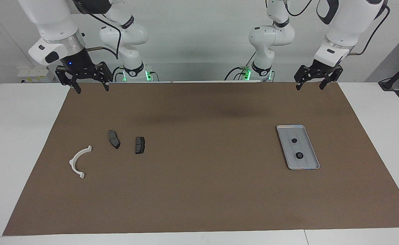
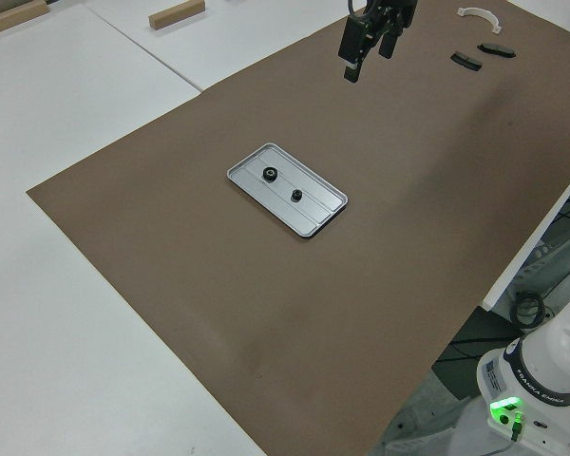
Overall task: Place bearing gear from tray to pile
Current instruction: 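Move the left gripper over the silver tray toward the dark gear, then grasp the dark gear in the tray with the left gripper and lift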
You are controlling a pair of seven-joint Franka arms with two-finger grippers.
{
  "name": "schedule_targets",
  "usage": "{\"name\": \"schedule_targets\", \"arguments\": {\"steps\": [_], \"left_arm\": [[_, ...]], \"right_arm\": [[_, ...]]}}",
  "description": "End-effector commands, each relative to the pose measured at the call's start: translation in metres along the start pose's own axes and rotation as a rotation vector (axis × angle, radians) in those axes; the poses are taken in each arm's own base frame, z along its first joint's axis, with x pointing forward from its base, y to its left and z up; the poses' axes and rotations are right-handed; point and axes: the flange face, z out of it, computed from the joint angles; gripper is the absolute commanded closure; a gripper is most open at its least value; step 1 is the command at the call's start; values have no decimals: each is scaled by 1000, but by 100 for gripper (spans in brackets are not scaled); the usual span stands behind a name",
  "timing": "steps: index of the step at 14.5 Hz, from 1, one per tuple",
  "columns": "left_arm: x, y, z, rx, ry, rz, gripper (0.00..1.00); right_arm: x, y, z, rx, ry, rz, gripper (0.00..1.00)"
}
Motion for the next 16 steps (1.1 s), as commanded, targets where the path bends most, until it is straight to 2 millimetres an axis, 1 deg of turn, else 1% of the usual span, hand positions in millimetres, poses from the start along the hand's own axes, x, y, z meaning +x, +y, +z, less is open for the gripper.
{"name": "schedule_targets", "arguments": {"steps": [1,2,4,6,10,12,15,16], "left_arm": [[-21,1,45,1,31,5,0],[-20,1,57,1,29,7,0],[-21,-3,87,1,28,3,0],[-22,-4,123,1,29,15,0],[-6,-9,176,-3,-10,41,0],[2,-19,195,-4,5,61,0],[2,-39,208,1,36,72,0],[4,-40,214,-1,29,76,0]], "right_arm": [[-5,2,-1,10,15,-8,0],[-5,2,-2,10,18,-8,0],[-5,2,-1,10,15,-7,0],[-5,2,-1,10,15,-7,0],[-5,2,1,10,12,-8,0],[-5,1,1,11,12,-10,0],[-5,2,0,10,14,-10,0],[-5,2,0,10,14,-10,0]]}}
